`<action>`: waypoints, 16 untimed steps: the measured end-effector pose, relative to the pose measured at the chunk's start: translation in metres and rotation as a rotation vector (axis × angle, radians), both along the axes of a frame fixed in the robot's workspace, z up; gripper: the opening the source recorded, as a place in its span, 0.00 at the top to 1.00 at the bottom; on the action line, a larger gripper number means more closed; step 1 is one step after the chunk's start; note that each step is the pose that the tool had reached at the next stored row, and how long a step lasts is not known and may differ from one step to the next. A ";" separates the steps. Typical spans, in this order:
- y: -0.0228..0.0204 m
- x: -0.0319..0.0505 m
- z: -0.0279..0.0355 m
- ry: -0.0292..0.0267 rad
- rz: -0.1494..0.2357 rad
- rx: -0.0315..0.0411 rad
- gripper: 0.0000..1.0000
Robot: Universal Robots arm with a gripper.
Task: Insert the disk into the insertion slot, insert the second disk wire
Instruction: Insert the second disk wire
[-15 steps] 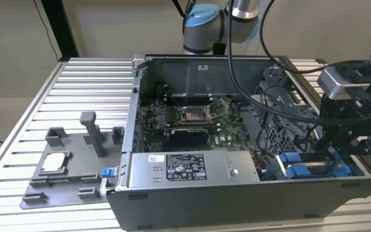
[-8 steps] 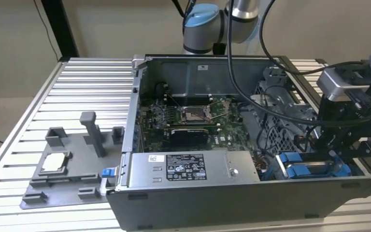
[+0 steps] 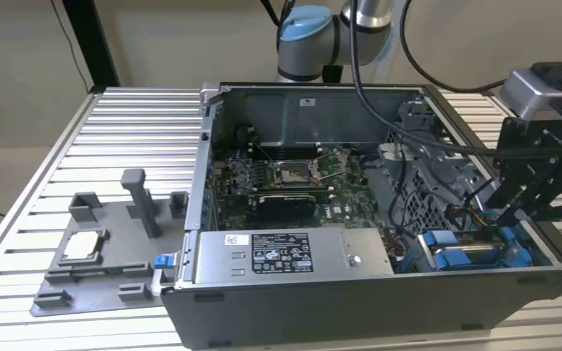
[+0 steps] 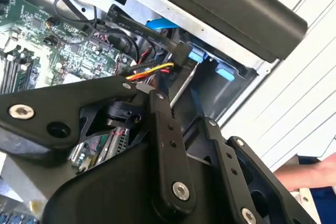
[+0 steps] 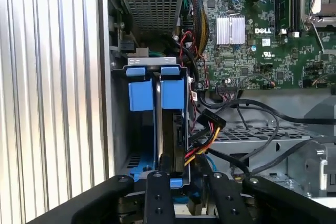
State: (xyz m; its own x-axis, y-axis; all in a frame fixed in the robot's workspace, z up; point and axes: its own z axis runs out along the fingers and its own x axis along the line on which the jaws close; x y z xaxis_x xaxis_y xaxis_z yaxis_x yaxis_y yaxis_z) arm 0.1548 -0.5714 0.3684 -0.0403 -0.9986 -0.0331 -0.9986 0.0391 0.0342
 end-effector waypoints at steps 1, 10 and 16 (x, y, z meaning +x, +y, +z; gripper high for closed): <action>0.0000 0.0014 0.0078 0.0012 -0.002 0.0000 0.00; 0.0016 0.0224 0.0147 0.0298 -0.002 -0.0099 0.00; 0.0102 0.0311 0.0144 0.0408 -0.003 -0.0297 0.00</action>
